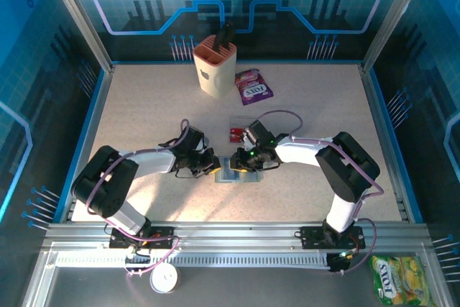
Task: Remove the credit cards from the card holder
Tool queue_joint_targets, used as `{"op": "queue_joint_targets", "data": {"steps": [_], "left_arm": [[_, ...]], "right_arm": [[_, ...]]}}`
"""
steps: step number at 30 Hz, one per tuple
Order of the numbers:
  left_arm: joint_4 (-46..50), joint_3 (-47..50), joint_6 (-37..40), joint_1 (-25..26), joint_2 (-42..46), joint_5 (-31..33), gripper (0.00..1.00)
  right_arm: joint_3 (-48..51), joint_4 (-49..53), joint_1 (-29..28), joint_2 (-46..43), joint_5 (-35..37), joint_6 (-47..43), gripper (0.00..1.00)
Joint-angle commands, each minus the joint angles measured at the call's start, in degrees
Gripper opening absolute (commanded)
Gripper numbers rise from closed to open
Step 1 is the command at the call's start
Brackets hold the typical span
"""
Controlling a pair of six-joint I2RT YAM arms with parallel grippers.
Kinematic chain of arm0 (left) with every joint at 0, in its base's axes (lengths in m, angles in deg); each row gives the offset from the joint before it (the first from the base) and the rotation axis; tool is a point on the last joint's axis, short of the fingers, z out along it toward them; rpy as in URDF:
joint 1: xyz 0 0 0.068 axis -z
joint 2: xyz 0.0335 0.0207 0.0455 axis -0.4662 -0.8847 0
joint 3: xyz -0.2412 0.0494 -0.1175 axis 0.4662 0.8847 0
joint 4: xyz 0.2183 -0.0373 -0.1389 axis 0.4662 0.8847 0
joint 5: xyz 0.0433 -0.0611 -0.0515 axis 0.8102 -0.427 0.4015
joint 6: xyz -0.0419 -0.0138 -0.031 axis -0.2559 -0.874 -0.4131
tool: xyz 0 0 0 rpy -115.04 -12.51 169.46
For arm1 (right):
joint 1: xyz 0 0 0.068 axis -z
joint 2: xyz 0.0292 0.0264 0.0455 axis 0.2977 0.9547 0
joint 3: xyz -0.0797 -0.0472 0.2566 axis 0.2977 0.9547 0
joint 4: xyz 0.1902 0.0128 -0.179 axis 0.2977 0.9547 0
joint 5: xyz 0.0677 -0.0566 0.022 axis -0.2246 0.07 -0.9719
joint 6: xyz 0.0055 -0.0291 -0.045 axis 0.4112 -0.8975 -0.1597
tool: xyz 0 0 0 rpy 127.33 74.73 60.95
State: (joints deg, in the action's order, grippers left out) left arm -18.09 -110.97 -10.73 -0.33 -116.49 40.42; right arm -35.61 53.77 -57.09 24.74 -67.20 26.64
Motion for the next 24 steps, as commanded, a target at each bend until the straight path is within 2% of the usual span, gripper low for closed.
{"op": "queue_joint_targets", "data": {"steps": [1,16,24], "left_arm": [[2.82,-1.65,0.33,-0.22,1.9,0.12,0.06],[2.86,-4.71,-0.28,2.9,-1.0,-0.96,0.06],[3.5,-4.82,-0.61,3.91,-0.81,0.82,0.06]], "right_arm": [[-1.01,2.58,-0.7,-1.29,0.61,-1.06,0.3],[-0.81,1.95,-0.14,-1.15,0.41,-1.32,0.31],[-0.76,1.03,0.41,-0.52,-0.18,-1.6,0.31]]}}
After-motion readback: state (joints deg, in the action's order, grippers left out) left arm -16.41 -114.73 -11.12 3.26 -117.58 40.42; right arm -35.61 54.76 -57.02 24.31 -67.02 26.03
